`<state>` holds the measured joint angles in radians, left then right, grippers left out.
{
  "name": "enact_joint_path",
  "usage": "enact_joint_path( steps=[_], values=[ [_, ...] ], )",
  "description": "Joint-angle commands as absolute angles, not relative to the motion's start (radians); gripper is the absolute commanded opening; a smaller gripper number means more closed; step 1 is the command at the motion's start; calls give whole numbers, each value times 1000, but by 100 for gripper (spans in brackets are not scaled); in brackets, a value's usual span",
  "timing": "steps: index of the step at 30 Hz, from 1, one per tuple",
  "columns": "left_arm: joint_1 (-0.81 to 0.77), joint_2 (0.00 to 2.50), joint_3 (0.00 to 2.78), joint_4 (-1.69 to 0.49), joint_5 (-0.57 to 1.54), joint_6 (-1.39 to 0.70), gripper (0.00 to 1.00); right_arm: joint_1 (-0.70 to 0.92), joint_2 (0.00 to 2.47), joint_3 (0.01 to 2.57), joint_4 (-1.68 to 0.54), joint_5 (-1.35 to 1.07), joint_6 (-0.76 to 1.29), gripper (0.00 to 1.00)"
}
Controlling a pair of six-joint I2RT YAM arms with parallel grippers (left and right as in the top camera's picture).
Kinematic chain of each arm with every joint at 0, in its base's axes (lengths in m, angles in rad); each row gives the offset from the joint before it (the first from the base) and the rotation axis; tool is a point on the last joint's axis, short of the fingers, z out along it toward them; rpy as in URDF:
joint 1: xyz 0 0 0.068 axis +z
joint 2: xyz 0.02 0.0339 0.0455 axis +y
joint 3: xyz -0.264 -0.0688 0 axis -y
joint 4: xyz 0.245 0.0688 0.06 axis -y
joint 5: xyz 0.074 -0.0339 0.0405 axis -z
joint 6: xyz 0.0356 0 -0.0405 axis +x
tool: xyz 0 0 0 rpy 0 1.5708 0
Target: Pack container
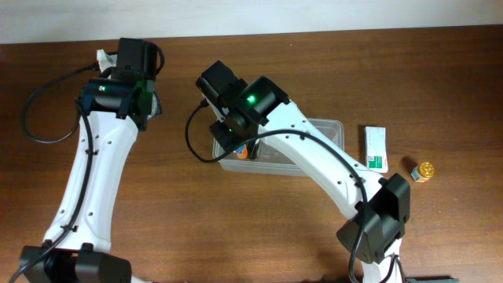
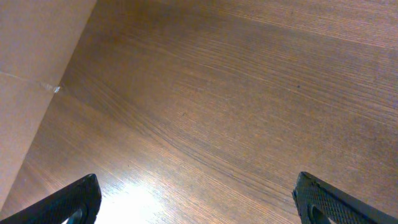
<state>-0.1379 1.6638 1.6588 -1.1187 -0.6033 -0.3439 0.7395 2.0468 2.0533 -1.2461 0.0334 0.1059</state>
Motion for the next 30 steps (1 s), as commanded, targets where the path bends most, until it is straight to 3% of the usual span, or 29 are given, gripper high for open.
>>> enact_joint_path(
  steps=[1, 30],
  values=[
    [-134, 1640, 1674, -1120, -621, -343, 99, 746, 2060, 2062, -1240, 27, 113, 23],
    [-134, 1640, 1674, -1120, -621, -343, 99, 790, 2073, 1973, -1127, 50, 78, 22]
  ],
)
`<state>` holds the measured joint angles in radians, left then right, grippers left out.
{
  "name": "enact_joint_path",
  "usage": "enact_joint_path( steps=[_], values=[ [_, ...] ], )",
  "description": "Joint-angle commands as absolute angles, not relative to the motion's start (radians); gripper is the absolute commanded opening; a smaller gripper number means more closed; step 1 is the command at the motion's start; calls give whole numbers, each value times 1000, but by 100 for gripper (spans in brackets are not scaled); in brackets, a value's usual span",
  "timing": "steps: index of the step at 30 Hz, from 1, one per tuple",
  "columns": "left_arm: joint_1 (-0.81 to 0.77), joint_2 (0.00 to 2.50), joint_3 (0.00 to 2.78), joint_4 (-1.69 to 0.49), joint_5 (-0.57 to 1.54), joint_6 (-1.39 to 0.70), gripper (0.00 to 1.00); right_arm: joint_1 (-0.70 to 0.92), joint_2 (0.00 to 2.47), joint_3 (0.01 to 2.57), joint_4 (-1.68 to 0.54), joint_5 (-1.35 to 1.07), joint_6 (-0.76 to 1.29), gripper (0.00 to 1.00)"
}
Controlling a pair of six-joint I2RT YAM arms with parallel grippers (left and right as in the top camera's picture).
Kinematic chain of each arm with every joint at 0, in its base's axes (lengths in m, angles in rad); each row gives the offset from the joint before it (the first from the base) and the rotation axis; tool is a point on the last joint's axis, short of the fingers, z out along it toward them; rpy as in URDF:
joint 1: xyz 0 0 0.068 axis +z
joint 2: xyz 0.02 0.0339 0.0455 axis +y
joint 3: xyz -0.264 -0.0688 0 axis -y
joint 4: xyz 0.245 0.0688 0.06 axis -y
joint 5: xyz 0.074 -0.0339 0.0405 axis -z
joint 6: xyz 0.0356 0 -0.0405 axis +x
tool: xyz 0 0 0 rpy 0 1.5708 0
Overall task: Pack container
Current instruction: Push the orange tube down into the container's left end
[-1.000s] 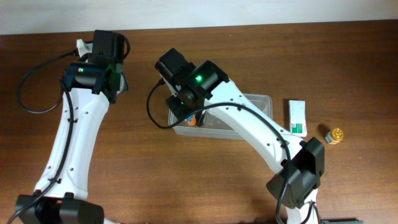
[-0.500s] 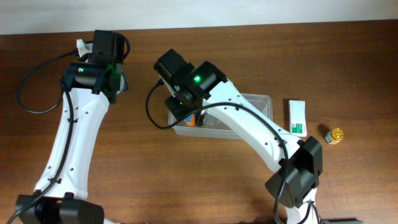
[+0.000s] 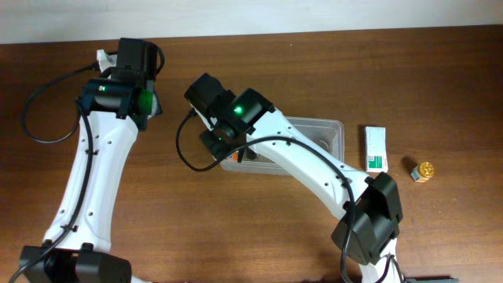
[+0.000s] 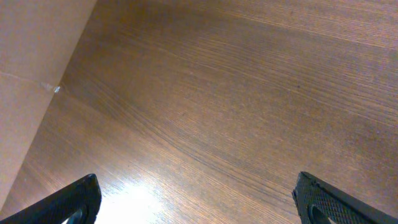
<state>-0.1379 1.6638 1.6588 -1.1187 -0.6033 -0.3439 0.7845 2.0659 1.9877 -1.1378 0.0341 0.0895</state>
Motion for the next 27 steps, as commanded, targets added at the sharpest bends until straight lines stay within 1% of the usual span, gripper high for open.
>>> enact_joint_path(
  steps=[1, 15, 27],
  values=[
    [-134, 1640, 1674, -1120, -621, -343, 99, 790, 2073, 1972, -1127, 50, 78, 22],
    [-134, 1640, 1674, -1120, -621, -343, 99, 790, 2073, 1844, -1039, 50, 78, 23],
    [-134, 1640, 1674, -1120, -621, -343, 99, 790, 2073, 1839, -1031, 53, 59, 24]
  ],
)
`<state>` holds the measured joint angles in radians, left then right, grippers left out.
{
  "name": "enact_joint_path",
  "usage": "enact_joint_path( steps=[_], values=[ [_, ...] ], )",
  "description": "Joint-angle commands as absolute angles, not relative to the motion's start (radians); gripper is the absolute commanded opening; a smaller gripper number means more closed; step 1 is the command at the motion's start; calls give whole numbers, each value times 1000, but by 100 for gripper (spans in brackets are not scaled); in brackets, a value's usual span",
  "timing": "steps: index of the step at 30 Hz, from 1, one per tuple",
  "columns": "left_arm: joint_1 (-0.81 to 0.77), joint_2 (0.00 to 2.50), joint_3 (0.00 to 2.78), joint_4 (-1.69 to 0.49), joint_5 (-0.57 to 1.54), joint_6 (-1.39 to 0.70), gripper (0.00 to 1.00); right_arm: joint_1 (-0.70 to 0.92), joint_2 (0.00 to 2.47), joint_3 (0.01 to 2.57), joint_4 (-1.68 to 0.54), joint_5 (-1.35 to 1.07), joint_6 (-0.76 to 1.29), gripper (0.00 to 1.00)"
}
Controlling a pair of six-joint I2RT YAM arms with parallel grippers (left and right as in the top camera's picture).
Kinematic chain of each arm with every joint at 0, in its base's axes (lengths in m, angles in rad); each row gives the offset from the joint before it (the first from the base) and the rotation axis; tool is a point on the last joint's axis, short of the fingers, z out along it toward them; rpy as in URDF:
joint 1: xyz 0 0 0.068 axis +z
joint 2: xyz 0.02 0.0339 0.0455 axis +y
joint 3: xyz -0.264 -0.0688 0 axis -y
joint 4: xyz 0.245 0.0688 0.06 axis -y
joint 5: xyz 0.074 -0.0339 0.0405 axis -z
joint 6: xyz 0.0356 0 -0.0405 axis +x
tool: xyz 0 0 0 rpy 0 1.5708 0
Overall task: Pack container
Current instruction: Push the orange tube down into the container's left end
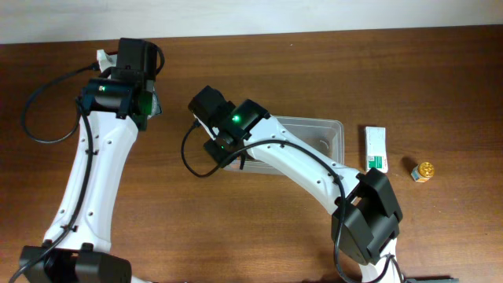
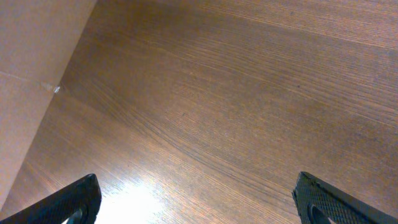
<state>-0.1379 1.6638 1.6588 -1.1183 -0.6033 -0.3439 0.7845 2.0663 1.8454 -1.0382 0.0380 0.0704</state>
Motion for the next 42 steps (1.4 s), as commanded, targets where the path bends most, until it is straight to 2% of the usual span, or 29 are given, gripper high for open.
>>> enact_joint_path(
  steps=[1, 20, 22, 30, 34, 42],
  values=[
    [-134, 1640, 1674, -1120, -621, -343, 99, 790, 2073, 1839, -1031, 59, 59, 24],
    [-134, 1640, 1674, -1120, -621, -343, 99, 772, 2073, 1773, -983, 61, 60, 24],
    [-134, 1640, 1674, -1120, -621, -343, 99, 772, 2073, 1773, -984, 61, 59, 29],
    [-134, 1640, 1674, -1120, -621, -343, 99, 772, 2073, 1773, -987, 61, 60, 32],
    [-134, 1640, 1674, -1120, -621, -343, 100, 772, 2073, 1773, -988, 61, 60, 41],
    [-134, 1640, 1674, -1120, -621, -343, 100, 772, 2059, 1773, -991, 61, 60, 47]
  ],
)
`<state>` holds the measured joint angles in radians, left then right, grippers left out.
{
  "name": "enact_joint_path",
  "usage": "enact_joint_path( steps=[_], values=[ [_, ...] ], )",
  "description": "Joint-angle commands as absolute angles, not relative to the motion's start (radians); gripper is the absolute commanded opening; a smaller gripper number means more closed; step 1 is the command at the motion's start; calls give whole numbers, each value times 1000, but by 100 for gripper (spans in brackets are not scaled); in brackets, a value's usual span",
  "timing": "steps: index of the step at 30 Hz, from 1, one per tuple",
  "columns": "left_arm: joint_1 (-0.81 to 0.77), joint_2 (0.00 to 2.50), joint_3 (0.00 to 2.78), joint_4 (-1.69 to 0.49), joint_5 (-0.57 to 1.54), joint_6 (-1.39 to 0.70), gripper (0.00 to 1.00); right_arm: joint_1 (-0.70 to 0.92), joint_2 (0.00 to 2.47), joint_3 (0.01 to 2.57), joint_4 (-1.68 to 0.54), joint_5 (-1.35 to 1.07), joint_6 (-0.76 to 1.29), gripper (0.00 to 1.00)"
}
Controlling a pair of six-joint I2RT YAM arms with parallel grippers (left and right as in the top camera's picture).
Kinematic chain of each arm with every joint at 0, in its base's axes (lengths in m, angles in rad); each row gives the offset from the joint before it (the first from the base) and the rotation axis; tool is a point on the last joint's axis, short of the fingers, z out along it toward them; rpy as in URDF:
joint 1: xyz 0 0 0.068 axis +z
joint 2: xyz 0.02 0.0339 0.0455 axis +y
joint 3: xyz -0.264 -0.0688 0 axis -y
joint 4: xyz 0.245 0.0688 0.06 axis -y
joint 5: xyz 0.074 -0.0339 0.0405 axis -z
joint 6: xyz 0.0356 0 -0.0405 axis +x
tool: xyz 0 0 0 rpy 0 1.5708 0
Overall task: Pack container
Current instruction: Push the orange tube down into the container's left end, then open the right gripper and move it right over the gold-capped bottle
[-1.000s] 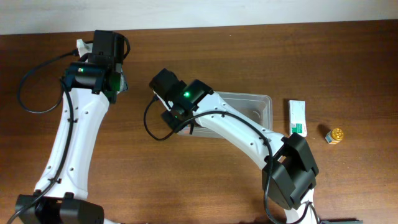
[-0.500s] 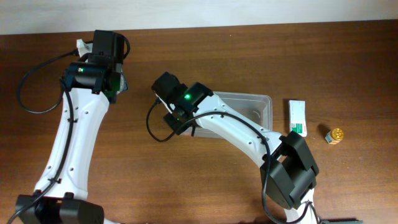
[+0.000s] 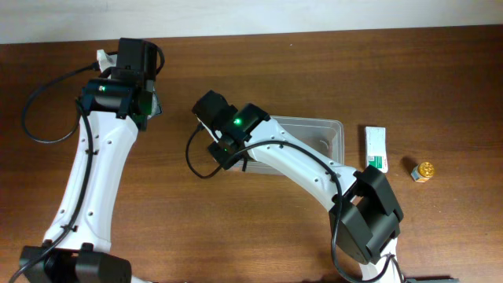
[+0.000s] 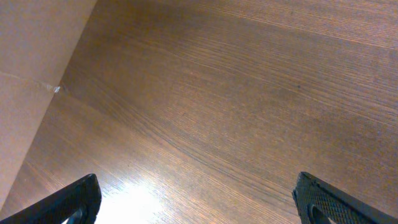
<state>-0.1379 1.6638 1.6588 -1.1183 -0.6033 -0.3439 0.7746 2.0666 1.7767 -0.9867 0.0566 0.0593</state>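
The clear plastic container (image 3: 314, 135) lies right of the table's middle. My right arm's wrist (image 3: 229, 124) covers its left end, and the right gripper under it is hidden, so its state does not show. A white and green box (image 3: 376, 148) lies just right of the container. Further right stands a small gold-topped object (image 3: 425, 170). My left gripper (image 3: 151, 103) hangs at the far left, well apart from all of these. In the left wrist view this gripper (image 4: 199, 200) is open, its fingers (image 4: 323, 200) wide apart over bare wood.
The brown wooden table (image 3: 236, 228) runs under both arms. A pale wall or board (image 4: 31, 74) borders the table on the left of the left wrist view. Black cables loop beside each arm.
The right wrist has shifted very slightly over the container's left end. The left arm, the box and the gold-topped object stand as before.
At first the right wrist stood over the container's left part, with an orange item visible inside by the fingers. It then stood further left, and later lower over the container's left end, hiding that item. The left gripper stayed open and still.
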Motion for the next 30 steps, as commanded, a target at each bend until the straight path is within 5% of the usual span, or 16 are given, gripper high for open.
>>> enact_joint_path(
  steps=[1, 30],
  values=[
    [-134, 1640, 1674, -1120, -621, -343, 99, 772, 2053, 1773, -990, 61, 60, 47],
    [-134, 1640, 1674, -1120, -621, -343, 99, 735, 1739, 1891, -1252, 165, 171, 54]
  ],
)
